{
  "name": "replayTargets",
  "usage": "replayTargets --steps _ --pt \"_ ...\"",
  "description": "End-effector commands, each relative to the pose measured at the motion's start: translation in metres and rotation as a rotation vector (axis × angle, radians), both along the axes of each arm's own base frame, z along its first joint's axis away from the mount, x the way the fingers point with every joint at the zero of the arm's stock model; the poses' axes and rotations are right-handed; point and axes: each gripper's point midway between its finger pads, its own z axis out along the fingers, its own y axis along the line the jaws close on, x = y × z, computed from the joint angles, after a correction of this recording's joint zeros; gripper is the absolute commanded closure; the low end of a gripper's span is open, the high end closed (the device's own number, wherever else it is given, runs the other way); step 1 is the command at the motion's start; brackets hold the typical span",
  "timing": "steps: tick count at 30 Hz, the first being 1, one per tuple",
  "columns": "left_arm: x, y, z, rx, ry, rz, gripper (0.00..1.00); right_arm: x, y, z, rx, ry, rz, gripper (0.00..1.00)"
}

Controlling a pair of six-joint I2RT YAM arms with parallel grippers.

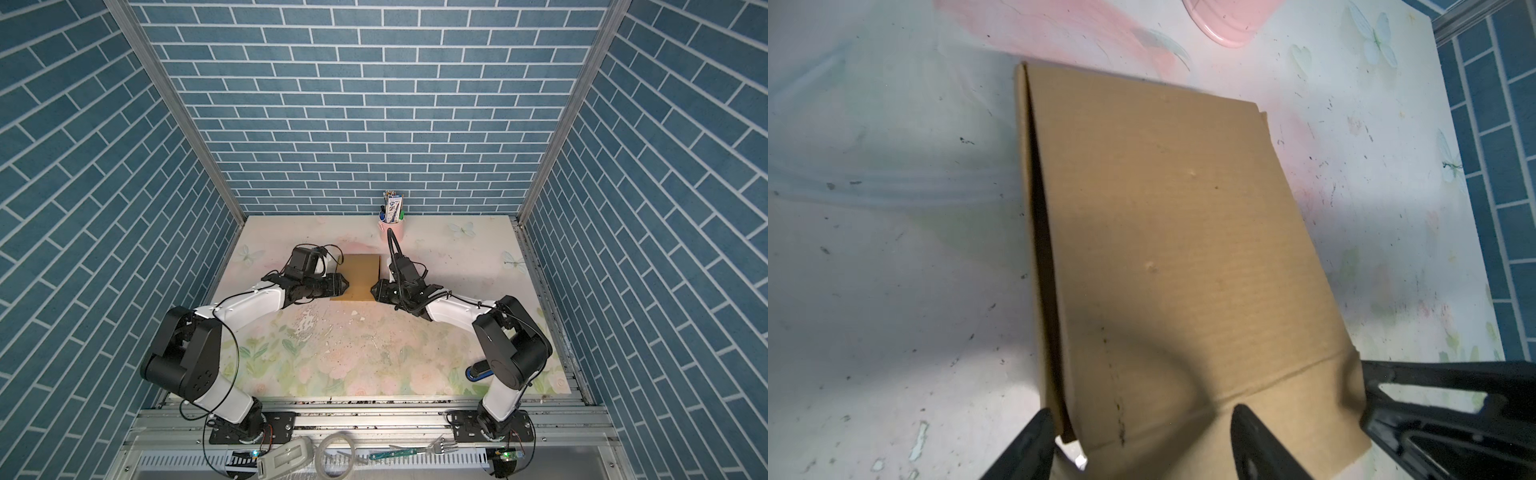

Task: Fold the paper box
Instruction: 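Hold the brown box between both grippers, squeezing its sides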

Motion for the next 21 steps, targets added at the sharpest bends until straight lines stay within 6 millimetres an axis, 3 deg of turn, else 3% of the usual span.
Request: replayTargets --steps 1,9,21 --pt "-0.012 -0.007 0.005 -0.021 0.006 -0.032 0.32 -0.004 -0.005 0.005 0.017 0.020 -0.017 0.66" --pt "-0.023 -0.012 0.007 -0.016 0.021 -0.036 0.32 -0.006 -0.006 0.007 0.015 0.036 -0.017 0.67" --pt "-0.034 -0.007 -0.011 0.005 0.053 -0.036 0.32 -0.014 -0.009 -0.002 0.005 0.096 -0.022 0.71"
